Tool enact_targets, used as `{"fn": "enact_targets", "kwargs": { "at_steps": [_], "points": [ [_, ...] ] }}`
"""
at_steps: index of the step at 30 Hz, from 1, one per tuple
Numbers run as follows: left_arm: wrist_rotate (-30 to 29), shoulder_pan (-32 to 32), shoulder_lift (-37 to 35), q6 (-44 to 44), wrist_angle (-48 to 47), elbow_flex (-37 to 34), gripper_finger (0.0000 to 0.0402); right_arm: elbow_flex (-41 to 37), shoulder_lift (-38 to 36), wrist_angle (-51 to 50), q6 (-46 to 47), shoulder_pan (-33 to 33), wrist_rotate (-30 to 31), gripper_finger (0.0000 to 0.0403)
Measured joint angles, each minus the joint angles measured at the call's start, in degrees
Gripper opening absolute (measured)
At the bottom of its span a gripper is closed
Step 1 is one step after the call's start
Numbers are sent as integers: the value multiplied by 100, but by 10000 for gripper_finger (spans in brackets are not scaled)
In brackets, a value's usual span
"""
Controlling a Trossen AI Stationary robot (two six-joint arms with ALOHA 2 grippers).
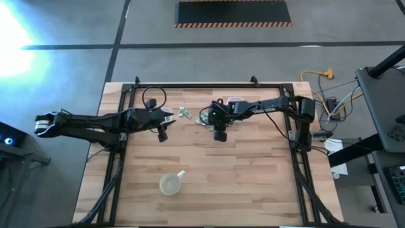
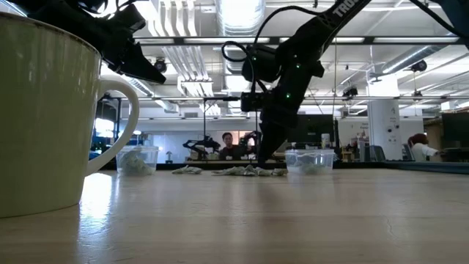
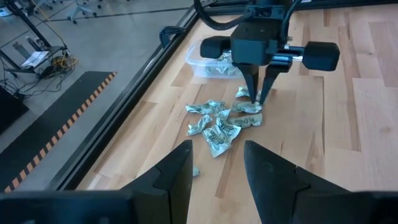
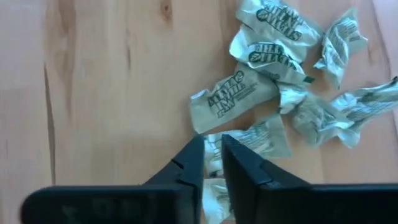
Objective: Pick and place items into bin
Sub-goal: Put the green stevia packet into the rectangular transparent bin
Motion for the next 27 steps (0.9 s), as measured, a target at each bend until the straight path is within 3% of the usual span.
{"fn": "enact_targets", "kwargs": {
  "at_steps": [7, 13, 19, 27],
  "points": [
    [0, 0, 0, 0, -2, 0, 128, 0, 118, 24, 1, -37, 248, 123],
    [0, 0, 0, 0, -2, 1, 128, 0, 242, 40, 4, -46, 308, 145],
    [0, 0, 0, 0, -2, 2, 128, 7, 330, 53, -9, -43, 303, 128],
    [0, 0, 0, -2, -4, 2, 128, 9, 317, 38, -17, -40, 301, 61]
  ]
}}
